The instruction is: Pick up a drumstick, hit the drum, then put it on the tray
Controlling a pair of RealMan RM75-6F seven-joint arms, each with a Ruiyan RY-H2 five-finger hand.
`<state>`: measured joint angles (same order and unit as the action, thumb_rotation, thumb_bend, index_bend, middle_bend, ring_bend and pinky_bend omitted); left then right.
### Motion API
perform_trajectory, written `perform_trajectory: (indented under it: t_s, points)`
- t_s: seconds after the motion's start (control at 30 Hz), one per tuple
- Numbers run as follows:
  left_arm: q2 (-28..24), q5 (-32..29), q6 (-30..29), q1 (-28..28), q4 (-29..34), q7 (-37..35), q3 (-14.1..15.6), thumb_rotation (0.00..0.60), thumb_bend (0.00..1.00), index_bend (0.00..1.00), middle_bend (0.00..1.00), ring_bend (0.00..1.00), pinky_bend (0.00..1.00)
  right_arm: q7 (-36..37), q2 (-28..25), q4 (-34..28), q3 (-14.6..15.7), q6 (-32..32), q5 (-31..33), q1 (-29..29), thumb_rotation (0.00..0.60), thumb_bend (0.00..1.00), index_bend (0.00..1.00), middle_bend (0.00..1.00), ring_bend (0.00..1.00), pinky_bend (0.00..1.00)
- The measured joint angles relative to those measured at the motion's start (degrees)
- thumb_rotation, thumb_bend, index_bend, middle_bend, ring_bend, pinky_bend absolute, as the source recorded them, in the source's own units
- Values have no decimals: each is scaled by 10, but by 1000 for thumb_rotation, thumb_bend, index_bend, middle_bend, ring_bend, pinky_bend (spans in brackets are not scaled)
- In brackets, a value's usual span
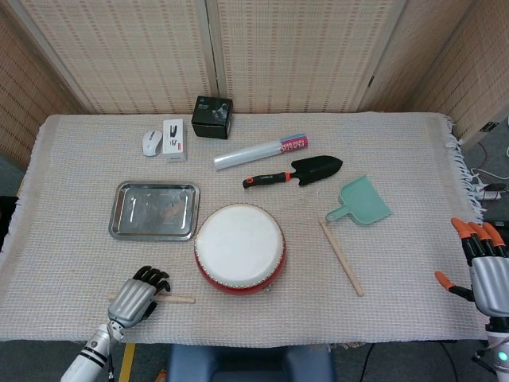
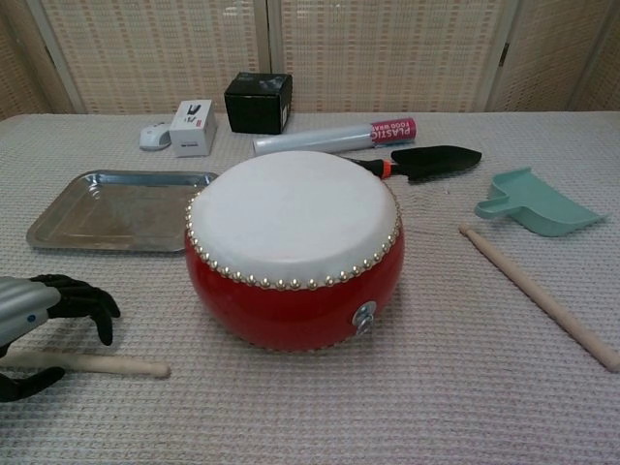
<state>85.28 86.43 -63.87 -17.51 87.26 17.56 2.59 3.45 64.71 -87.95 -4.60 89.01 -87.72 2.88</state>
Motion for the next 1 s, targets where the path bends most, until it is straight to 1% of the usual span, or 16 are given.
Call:
perform_trajectory:
  t_s: [0.2,0.47,0.87,1.0]
  points:
    - [12,-33,3,1,7,27,-6,600,346,450,203,147,130,3,-1,0,1,2,-2,-1,600,156,51,123,0,79]
    - [17,-44,8,-2,10,25,-4,600,337,476,205,147,129,9,-1,2,3,5,-6,-3,600,156,57,123,0,79]
    - [24,-48,12,-8,5,-2,-2,600,331,541,229,154,131,10,-2,0,2,0,-4,-1,600,156,64,123,0,79]
    - [26,-43,6,-7,3,-23,-2,600,333,553,243,160,133,8,-4,-3,2,-1,-4,0,600,156,65,123,0,79]
